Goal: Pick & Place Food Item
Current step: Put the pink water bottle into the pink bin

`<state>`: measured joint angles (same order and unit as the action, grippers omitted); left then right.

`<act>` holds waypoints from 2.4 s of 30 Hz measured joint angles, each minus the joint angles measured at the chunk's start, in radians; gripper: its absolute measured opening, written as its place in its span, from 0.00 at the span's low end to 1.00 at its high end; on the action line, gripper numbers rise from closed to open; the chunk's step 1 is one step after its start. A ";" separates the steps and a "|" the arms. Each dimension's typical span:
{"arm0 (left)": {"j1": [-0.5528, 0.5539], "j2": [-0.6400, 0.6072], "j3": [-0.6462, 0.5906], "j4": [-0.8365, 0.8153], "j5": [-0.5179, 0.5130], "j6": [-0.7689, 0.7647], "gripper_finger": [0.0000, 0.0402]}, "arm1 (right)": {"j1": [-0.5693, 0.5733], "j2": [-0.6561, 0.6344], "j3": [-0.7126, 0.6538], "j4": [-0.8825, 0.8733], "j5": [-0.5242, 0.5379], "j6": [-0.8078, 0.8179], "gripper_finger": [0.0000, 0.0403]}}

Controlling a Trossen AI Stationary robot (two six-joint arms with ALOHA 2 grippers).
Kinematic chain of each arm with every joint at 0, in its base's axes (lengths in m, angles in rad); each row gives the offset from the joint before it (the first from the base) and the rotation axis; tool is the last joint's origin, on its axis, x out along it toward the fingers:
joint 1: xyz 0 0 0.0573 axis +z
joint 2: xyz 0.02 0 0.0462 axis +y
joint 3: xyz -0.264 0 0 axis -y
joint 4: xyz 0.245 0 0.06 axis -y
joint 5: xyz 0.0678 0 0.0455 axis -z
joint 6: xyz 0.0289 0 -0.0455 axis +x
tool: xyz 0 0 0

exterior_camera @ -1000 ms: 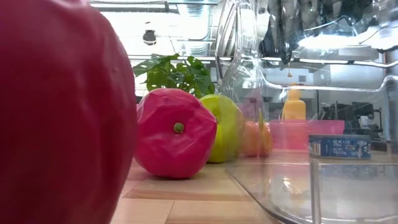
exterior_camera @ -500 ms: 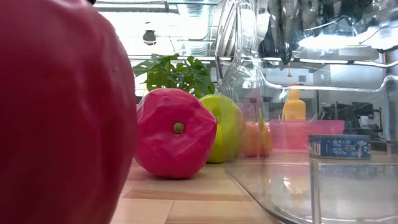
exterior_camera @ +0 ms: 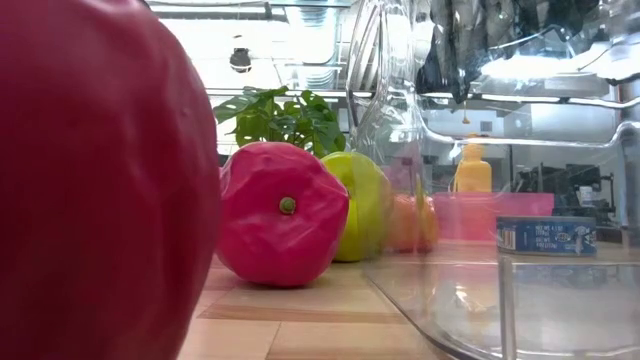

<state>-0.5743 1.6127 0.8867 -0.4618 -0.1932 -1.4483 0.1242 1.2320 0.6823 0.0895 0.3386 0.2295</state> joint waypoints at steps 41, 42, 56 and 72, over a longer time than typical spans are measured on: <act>0.013 0.000 0.000 -0.008 -0.016 0.004 0.22 | 0.035 0.000 0.000 -0.002 0.001 0.033 0.00; 0.013 0.000 0.000 -0.008 -0.016 0.004 0.22 | 0.042 0.000 0.000 -0.002 0.001 0.033 0.00; 0.013 0.000 0.000 -0.008 -0.016 0.004 0.23 | 0.059 0.000 0.000 0.000 0.002 -0.002 0.00; 0.013 -0.001 0.000 -0.008 -0.015 0.003 0.23 | 0.066 0.000 0.000 0.000 0.002 -0.002 0.00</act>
<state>-0.5613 1.6119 0.8867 -0.4697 -0.2085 -1.4448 0.1898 1.2320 0.6823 0.0898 0.3401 0.2279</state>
